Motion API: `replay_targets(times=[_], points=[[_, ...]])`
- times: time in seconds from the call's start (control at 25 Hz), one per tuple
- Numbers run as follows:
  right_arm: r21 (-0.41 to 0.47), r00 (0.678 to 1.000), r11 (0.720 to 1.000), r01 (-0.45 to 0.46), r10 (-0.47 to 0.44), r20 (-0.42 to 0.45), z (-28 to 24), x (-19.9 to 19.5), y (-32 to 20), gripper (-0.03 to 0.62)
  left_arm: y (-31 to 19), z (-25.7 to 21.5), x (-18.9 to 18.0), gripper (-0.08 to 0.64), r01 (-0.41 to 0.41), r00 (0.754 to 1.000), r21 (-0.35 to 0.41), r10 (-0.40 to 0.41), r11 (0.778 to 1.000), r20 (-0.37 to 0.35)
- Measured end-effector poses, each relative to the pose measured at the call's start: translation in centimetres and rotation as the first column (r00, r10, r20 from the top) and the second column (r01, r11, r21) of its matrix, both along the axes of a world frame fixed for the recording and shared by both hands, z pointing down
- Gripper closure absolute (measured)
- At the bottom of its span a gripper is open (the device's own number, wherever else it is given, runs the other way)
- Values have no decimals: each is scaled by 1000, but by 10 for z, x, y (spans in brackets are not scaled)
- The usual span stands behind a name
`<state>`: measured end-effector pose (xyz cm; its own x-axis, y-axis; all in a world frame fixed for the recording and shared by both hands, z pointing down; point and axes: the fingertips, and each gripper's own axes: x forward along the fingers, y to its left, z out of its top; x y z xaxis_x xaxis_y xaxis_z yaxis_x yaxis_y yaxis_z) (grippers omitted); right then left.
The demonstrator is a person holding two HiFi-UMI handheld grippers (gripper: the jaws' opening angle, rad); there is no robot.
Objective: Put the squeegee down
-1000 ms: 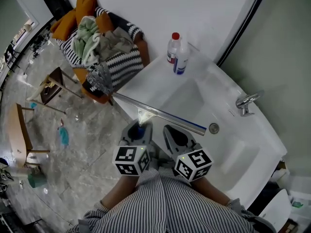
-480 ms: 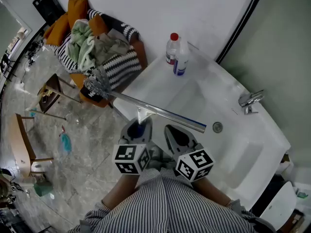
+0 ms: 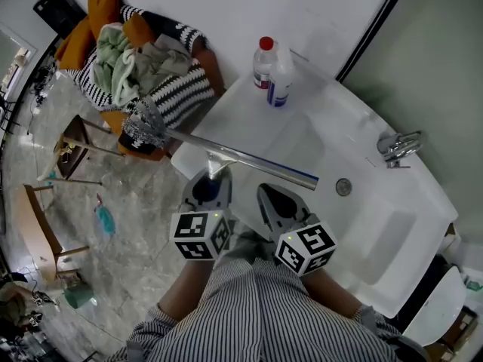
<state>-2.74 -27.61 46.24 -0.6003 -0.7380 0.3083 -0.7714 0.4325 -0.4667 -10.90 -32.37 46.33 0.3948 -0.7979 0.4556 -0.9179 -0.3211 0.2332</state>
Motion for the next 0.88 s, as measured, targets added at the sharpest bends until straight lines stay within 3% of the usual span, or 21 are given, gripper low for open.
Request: replay_targets(times=[0.56,0.88], points=[[-49,999,998,-32,32,-3,33,7,-30,575,-61,21,8,457,-57,996,3,57,998,68],[-74,998,996,-56,55,-17,50,16,-42,575,-79,46,10,457,-79,990,-33,82,996,113]])
